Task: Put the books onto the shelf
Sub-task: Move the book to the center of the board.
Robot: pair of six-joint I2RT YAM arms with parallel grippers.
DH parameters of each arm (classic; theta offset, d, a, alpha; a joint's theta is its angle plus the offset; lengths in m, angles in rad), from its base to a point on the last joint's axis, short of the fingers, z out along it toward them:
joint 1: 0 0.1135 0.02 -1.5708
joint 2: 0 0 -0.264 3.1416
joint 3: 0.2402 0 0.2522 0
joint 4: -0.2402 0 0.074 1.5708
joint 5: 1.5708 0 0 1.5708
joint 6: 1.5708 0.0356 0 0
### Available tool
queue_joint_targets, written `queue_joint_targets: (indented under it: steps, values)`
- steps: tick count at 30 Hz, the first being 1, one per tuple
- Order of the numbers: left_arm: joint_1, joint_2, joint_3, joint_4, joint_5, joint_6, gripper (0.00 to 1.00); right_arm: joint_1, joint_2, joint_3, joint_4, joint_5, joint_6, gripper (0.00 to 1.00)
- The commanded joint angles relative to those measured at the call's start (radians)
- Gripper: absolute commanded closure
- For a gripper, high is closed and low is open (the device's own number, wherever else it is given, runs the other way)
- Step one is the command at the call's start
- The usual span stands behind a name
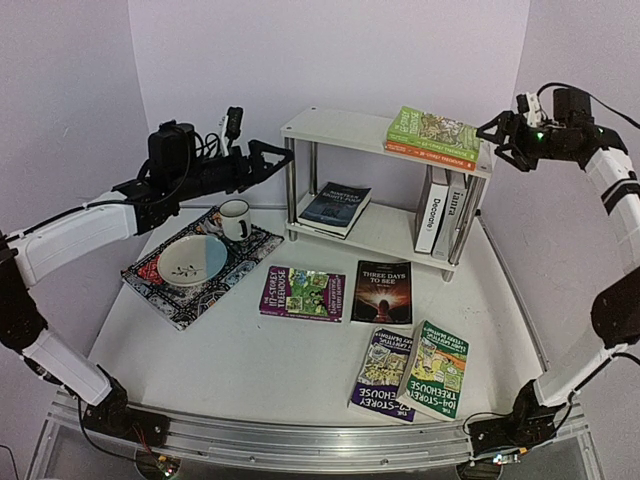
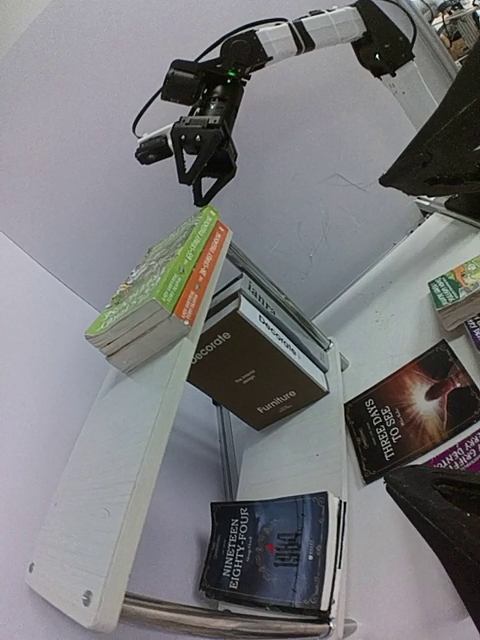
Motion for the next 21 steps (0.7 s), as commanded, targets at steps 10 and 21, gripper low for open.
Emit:
queue_joint_targets:
  steps: [10,21]
  values:
    - [0.003,-0.227,-0.325,-0.029,-0.063,-0.021,0.05,-0.001,-0.551,-0.762,0.154,-0.074,0.069,0.21]
    - [-0.004,-0.240,-0.527,0.000,-0.014,-0.078,0.02,-0.001,-0.658,-1.242,0.210,-0.162,0.205,0.02]
